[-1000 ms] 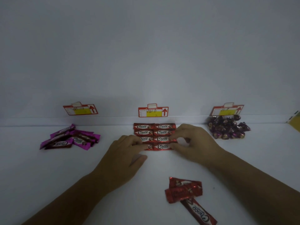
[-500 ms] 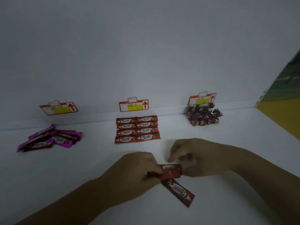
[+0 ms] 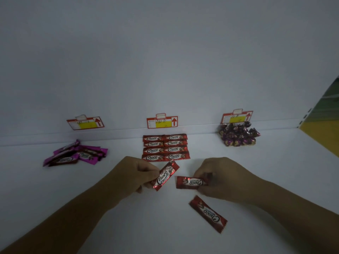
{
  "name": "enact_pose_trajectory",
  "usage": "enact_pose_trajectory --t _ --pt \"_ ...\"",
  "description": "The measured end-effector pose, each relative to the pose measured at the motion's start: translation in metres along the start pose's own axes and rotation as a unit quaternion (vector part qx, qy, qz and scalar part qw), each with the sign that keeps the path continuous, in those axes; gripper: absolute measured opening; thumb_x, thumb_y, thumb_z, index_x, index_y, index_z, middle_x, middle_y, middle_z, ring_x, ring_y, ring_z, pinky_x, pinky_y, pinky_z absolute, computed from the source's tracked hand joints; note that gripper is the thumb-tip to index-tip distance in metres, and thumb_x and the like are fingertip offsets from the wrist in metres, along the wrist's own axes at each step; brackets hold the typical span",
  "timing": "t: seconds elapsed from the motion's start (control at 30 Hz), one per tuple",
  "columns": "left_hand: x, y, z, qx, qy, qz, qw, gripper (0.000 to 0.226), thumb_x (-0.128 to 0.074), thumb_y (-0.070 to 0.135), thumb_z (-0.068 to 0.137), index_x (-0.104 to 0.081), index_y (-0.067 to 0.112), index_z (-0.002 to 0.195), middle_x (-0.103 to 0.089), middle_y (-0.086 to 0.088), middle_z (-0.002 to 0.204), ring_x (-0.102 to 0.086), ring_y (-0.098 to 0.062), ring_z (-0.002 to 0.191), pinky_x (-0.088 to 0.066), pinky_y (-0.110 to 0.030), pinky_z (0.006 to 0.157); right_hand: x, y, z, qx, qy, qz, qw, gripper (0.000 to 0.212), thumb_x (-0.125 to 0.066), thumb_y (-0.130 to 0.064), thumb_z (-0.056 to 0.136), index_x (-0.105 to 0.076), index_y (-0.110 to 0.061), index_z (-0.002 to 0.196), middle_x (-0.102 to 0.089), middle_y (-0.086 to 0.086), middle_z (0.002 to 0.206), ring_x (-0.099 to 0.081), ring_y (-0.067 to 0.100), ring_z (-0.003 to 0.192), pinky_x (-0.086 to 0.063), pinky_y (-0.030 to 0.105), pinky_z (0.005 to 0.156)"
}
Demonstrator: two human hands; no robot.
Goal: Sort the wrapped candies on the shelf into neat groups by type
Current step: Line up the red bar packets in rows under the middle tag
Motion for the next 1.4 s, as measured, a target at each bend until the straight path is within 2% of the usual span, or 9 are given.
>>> enact_pose_trajectory --t 0.17,0.33,0.5,0.7,0.8,0.9,1.1,1.2,1.4 --pt "0.015 -0.005 0.006 -0.059 0.06 0.152 0.985 0.012 -0.064 0.023 0.085 -0.073 0.021 0.093 -0.06 0.02 0.063 -0.059 0.011 0.059 -0.039 -0.004 0.046 0.0 0.004 0.014 -0.002 0.013 -0.006 1.0 0.018 -0.066 -0.034 0.077 -0.072 -0.031 0.095 -0.065 -0.009 0.084 -0.055 0.002 0.078 -0.046 0.02 0.069" --pt "0.01 -0.014 0.005 -0.13 0.146 0.304 0.933 0.031 -0.048 0.033 0.094 -0.062 0.02 0.119 -0.055 0.009 0.1 -0.046 0.0 0.079 -0.031 -0.002 0.061 -0.001 0.007 0.022 -0.008 0.001 -0.014 1.0 0.025 -0.066 -0.036 0.078 -0.071 -0.03 0.102 -0.059 -0.011 0.09 -0.053 0.0 0.077 -0.045 0.02 0.07" --pt "-0.007 -0.009 -0.025 -0.286 0.122 0.383 0.87 0.021 -0.056 0.027 0.085 -0.07 0.02 0.1 -0.06 0.006 0.094 -0.05 -0.003 0.079 -0.029 0.002 0.06 -0.003 0.007 0.026 -0.022 0.005 -0.041 0.999 0.037 -0.066 -0.045 0.077 -0.063 -0.032 0.112 -0.057 -0.018 0.094 -0.053 -0.001 0.081 -0.042 0.013 0.073" --pt "-0.012 -0.01 -0.016 -0.288 0.094 0.358 0.883 0.036 -0.042 0.035 0.095 -0.059 0.022 0.124 -0.055 0.007 0.119 -0.042 -0.004 0.107 -0.02 -0.001 0.082 0.003 0.002 0.025 -0.036 0.013 0.012 0.999 0.016 -0.061 -0.045 0.083 -0.069 -0.032 0.08 -0.061 -0.02 0.061 -0.055 -0.005 0.056 -0.038 0.01 0.051" --pt "-0.012 -0.002 -0.021 -0.284 0.083 0.396 0.869 0.022 -0.059 0.022 0.077 -0.073 0.014 0.092 -0.068 0.0 0.089 -0.064 -0.015 0.082 -0.042 -0.016 0.071 0.01 0.004 0.025 0.041 -0.006 -0.008 0.999 0.024 -0.065 -0.014 0.082 -0.07 -0.027 0.102 -0.056 -0.027 0.099 -0.051 -0.015 0.088 -0.039 0.006 0.075" --pt "-0.013 -0.004 -0.021 -0.285 0.081 0.398 0.868 0.022 -0.061 0.022 0.074 -0.074 0.014 0.091 -0.069 0.001 0.087 -0.065 -0.015 0.081 -0.044 -0.016 0.068 0.01 0.006 0.025 0.107 -0.063 -0.033 0.992 0.035 -0.065 -0.011 0.082 -0.067 -0.025 0.114 -0.052 -0.018 0.125 -0.043 -0.008 0.111 -0.034 0.007 0.093" --pt "-0.013 -0.008 -0.017 -0.268 0.104 0.391 0.874 0.032 -0.054 0.026 0.083 -0.07 0.012 0.106 -0.067 -0.005 0.103 -0.062 -0.019 0.098 -0.042 -0.02 0.079 0.006 0.006 0.027 0.095 -0.02 -0.06 0.993 0.024 -0.069 -0.039 0.081 -0.072 -0.028 0.101 -0.063 -0.011 0.097 -0.052 0.001 0.087 -0.042 0.016 0.076" --pt "-0.014 -0.013 -0.014 -0.28 0.112 0.364 0.881 0.036 -0.046 0.032 0.094 -0.059 0.018 0.125 -0.055 0.001 0.124 -0.044 -0.009 0.117 -0.03 -0.015 0.092 0.003 0.007 0.026 0.095 -0.007 -0.041 0.995 0.022 -0.07 -0.039 0.079 -0.073 -0.025 0.097 -0.064 -0.012 0.098 -0.054 0.0 0.088 -0.045 0.016 0.078" --pt "-0.015 -0.021 -0.01 -0.293 0.115 0.335 0.888 0.044 -0.043 0.04 0.092 -0.055 0.019 0.129 -0.051 0.003 0.127 -0.03 0.003 0.113 -0.022 -0.007 0.091 -0.002 0.012 0.03 0.069 0.017 0.054 0.996 0.013 -0.075 -0.031 0.075 -0.072 -0.024 0.086 -0.064 -0.014 0.083 -0.057 0.003 0.077 -0.049 0.022 0.069"
Point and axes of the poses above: each hand's wrist, its own z-axis towards the middle knuckle, its own x-axis out of the back of the hand, y = z × x, the point moved 2 cm from there along z, towards the middle knuckle
